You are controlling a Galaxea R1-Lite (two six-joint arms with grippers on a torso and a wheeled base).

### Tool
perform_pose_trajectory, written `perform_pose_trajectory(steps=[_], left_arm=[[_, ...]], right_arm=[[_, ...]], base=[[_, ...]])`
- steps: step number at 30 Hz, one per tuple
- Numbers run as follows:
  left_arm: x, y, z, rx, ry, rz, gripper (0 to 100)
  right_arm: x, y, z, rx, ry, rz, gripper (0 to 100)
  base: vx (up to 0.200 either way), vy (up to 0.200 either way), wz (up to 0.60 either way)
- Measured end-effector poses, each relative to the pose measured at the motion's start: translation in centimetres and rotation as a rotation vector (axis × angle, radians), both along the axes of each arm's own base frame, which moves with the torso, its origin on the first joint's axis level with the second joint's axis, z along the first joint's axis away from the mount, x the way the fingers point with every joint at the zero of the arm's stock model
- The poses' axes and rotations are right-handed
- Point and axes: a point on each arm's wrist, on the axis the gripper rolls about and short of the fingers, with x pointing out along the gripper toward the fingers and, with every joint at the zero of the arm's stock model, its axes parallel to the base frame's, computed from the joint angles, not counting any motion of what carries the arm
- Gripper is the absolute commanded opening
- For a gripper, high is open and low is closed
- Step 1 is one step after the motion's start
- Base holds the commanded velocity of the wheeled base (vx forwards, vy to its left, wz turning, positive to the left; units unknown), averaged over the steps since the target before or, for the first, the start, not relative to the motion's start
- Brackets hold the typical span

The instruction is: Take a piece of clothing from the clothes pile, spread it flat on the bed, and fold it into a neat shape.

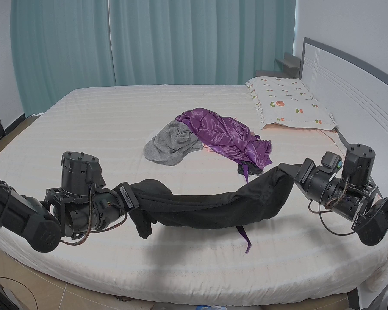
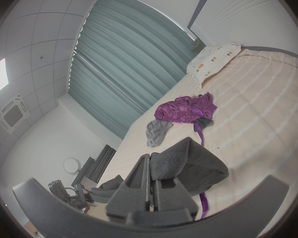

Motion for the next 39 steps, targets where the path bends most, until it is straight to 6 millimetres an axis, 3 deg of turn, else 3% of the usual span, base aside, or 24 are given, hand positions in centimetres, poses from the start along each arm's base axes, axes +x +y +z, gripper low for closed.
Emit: perform_pose_trajectory(steps=[5, 14, 35, 39], left_arm=[[-0.6, 0.1, -0.9, 0.008, 0.023, -0.005, 0], [-0.6, 0.0, -2.1, 0.001, 0.01, -0.007, 0], [-0.1, -0.2, -2.0, -0.075, 0.015, 0.036, 0], [-0.2, 0.0, -2.1, -0.078, 0.02, 0.042, 0]], right_arm=[[-0.6, -0.3, -1.2, -0.017, 0.051, -0.001, 0], [-1.1, -0.6, -1.7, 0.022, 0.068, -0.012, 0], [-1.4, -0.5, -2.0, 0.032, 0.073, -0.011, 0], [-1.5, -0.5, -1.8, 0.033, 0.068, -0.012, 0]], base=[[0.0, 0.0, 0.0], [-0.2, 0.0, 0.0], [0.0, 0.0, 0.0], [0.0, 0.2, 0.0]])
